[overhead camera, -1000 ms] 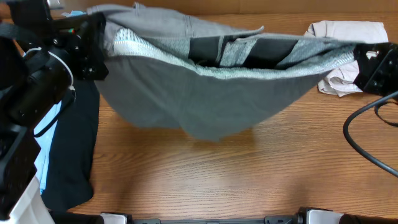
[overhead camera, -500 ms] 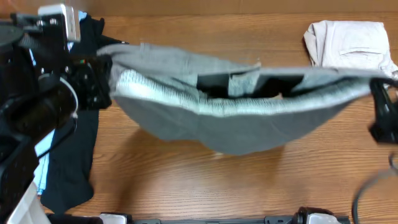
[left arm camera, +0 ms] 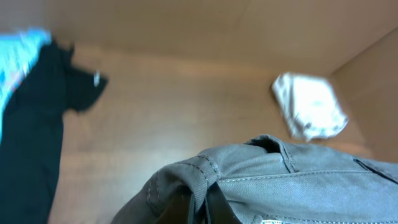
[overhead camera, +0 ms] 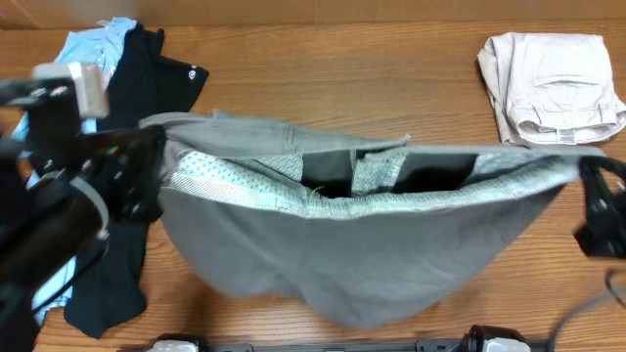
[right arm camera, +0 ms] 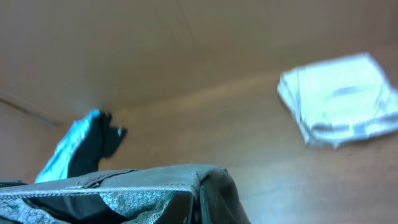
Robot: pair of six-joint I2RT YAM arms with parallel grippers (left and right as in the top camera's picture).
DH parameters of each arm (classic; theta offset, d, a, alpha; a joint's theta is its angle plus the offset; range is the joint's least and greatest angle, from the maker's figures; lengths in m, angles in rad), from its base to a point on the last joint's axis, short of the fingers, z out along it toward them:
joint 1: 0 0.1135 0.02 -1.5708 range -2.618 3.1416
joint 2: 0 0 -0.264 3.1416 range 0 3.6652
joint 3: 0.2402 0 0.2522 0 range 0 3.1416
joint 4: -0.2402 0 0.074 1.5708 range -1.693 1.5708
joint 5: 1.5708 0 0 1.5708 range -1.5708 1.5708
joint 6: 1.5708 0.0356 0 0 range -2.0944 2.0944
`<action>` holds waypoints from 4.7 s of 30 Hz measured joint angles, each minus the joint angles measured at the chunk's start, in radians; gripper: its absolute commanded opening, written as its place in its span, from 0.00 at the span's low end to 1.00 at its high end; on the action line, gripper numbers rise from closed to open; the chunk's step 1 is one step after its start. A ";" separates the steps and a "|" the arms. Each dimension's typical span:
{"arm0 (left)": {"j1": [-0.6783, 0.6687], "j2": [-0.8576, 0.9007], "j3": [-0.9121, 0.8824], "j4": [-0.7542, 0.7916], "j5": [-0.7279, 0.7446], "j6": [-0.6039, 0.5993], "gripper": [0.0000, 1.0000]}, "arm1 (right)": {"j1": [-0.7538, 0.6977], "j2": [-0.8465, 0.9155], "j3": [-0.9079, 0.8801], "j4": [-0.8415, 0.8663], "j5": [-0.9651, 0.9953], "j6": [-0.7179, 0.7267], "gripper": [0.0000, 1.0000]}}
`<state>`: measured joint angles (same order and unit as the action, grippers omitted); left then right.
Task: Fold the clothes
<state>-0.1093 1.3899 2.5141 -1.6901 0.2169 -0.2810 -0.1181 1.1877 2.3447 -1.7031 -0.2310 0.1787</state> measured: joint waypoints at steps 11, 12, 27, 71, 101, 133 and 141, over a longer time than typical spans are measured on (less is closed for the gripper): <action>0.000 0.223 -0.554 0.283 -0.024 0.000 0.04 | 0.028 0.477 -0.239 0.066 -0.024 -0.048 0.04; 0.000 0.248 -0.602 0.343 -0.031 0.000 0.04 | 0.034 0.527 -0.246 0.085 -0.021 -0.050 0.04; 0.035 0.668 -0.760 1.242 -0.063 -0.006 1.00 | 0.086 0.932 -0.268 0.758 0.013 -0.052 1.00; -0.052 0.668 -0.494 0.560 -0.045 0.181 1.00 | 0.238 0.925 -0.731 0.544 0.037 -0.014 0.67; -0.052 0.668 -0.494 0.568 -0.058 0.181 1.00 | 0.075 0.998 -0.704 0.843 0.051 0.056 0.84; -0.291 0.970 -0.491 0.436 -0.090 0.072 0.95 | 0.322 1.015 -0.537 0.385 0.214 0.174 0.87; -0.272 0.986 -0.492 0.525 -0.114 0.001 0.96 | 0.322 1.015 -0.697 0.601 0.211 0.183 0.87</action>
<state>-0.3813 2.3760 2.0224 -1.1648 0.1032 -0.2802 0.2035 2.2024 1.6478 -1.1019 -0.0196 0.3622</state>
